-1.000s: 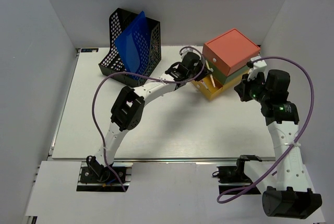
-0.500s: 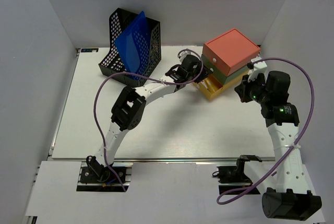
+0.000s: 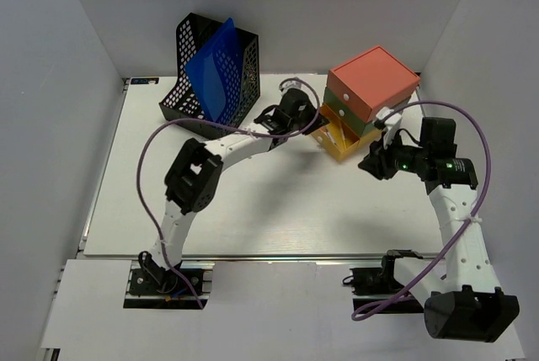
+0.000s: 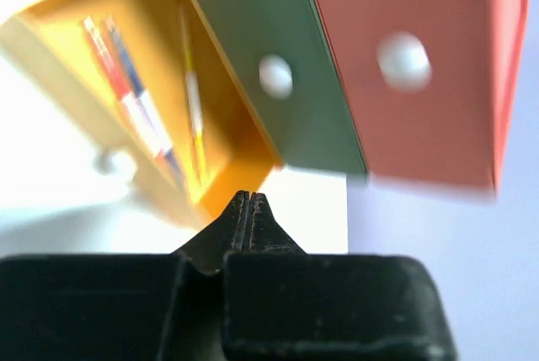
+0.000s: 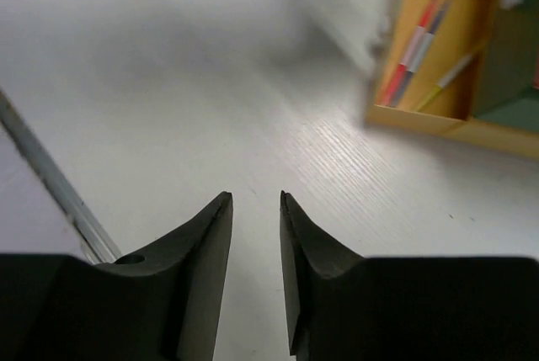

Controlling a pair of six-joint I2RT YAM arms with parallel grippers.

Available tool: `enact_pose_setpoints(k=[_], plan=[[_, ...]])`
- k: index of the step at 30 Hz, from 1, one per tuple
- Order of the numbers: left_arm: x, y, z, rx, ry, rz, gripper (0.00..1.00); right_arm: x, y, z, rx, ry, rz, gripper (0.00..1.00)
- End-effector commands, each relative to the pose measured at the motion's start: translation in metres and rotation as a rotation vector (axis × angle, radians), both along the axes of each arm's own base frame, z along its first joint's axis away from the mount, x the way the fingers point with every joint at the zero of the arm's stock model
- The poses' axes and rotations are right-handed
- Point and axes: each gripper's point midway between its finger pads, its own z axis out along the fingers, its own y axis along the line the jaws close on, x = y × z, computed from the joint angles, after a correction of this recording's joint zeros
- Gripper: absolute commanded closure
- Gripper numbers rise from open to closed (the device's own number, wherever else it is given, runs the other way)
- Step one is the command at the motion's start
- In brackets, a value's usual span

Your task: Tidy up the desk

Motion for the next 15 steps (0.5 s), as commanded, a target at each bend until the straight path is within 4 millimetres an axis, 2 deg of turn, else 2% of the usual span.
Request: enact_pose_setpoints(k=[1,2,3,4,5,6,8,9,10,12,14,15], plan=[[-0.031,0.021,0.096,-0.024,-0.243,-0.121,1.00,-0.027,0.025,0.007,0.003,-0.110,0.319,0.65],[-0.050,0.041,0.092,0.007,-0.242,-0.127,1.00,-0.026,0.025,0.005,-0.005,-0.131,0.344,0.69],[-0.057,0.052,0.091,0.032,-0.252,-0.117,1.00,-0.022,0.025,0.002,-0.021,-0.146,0.352,0.74],[-0.066,0.066,0.084,0.074,-0.248,-0.115,1.00,-0.019,0.024,-0.003,-0.031,-0.148,0.349,0.85],[-0.080,0.083,0.104,0.072,-0.277,-0.104,1.00,-0.007,0.020,-0.006,-0.072,-0.168,0.328,0.92],[-0.091,0.109,0.065,0.179,-0.210,-0.067,0.91,-0.003,0.025,-0.014,-0.085,-0.147,0.347,0.98],[-0.110,0.136,0.050,0.251,-0.187,-0.056,0.70,0.008,0.028,-0.021,-0.145,-0.143,0.351,1.00],[-0.130,0.159,0.038,0.293,-0.154,-0.048,0.56,0.012,0.034,-0.030,-0.163,-0.113,0.370,1.00],[-0.139,0.169,0.032,0.306,-0.138,-0.047,0.53,0.020,0.031,-0.036,-0.203,-0.095,0.339,1.00],[-0.167,0.194,0.016,0.320,-0.098,-0.043,0.47,0.032,0.048,-0.046,-0.245,-0.090,0.363,1.00],[-0.183,0.207,0.010,0.314,-0.079,-0.030,0.44,0.048,0.047,-0.054,-0.318,-0.077,0.293,1.00],[-0.195,0.219,0.005,0.302,-0.067,-0.015,0.43,0.055,0.064,-0.063,-0.348,-0.079,0.315,1.00]])
